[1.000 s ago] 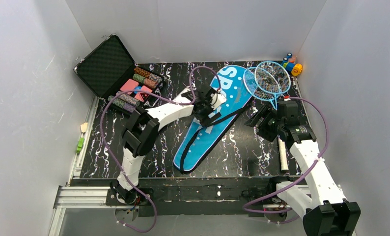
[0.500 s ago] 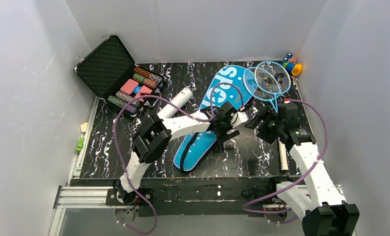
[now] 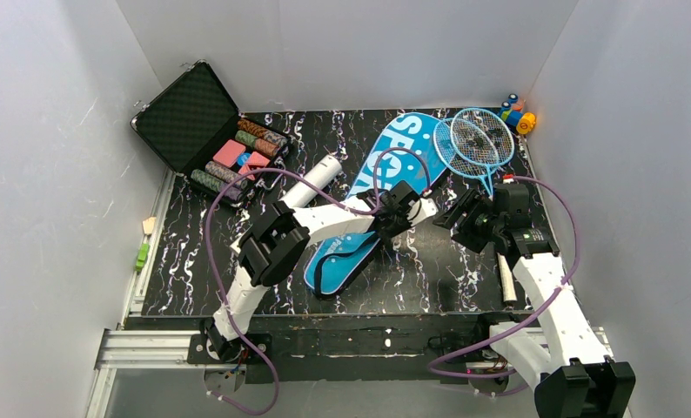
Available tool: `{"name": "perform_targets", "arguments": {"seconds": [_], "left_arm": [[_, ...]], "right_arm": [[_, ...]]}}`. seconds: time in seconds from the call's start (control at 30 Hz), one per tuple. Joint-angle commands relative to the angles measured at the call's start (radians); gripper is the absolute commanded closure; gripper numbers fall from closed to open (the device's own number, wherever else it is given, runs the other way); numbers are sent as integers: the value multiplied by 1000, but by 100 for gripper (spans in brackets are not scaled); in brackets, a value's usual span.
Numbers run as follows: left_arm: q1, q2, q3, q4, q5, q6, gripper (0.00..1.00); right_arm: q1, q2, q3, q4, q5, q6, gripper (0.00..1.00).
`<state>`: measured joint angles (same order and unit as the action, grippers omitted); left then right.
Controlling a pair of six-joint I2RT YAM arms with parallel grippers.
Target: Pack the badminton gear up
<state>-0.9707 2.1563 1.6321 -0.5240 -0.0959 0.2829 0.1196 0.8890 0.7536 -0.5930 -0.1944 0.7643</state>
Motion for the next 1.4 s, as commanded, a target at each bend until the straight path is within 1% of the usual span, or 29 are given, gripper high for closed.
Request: {"name": "perform_targets", "arguments": {"seconds": [0.0,0.13,0.27,0.4,0.53,0.67,0.77,0.93,1.0,1.1,1.2,1.3,1.37], "left_arm": [[6,-19,28,6,-23,2,100],[12,-43,30,-11,-41,-16,100],[33,-99,29,-27,-71,-51,100],[60,-189,43,-82,-105,-100,100],[122,-310,46,-130,-69,-163,100],[182,-400,79,-196,4,-212,100],[200,-442,96,-239,25,-224,100],[220,-481,106,-295,46,-252,100],[221,-502,93,-301,36,-251,100],[223,-537,66,-303,46,-255,100],[223,-563,32,-302,55,-262,100],[223,-581,3,-302,63,-263,100],[222,-592,-7,-302,67,-260,100]], "right_arm": [[-6,-13,-16,55,-29,5,26],[-6,-13,-26,69,-39,8,27],[-6,-5,-41,89,-47,4,27],[-6,11,-48,119,-48,10,24],[-6,34,-49,156,-54,10,20],[-5,70,-46,220,-111,24,16],[6,115,-31,267,-151,34,15],[66,212,50,290,-138,35,13],[74,253,88,310,-160,62,13],[96,304,123,378,-199,158,13],[145,357,165,433,-184,232,12],[188,435,213,453,-169,279,12],[202,476,217,495,-163,312,12]]}}
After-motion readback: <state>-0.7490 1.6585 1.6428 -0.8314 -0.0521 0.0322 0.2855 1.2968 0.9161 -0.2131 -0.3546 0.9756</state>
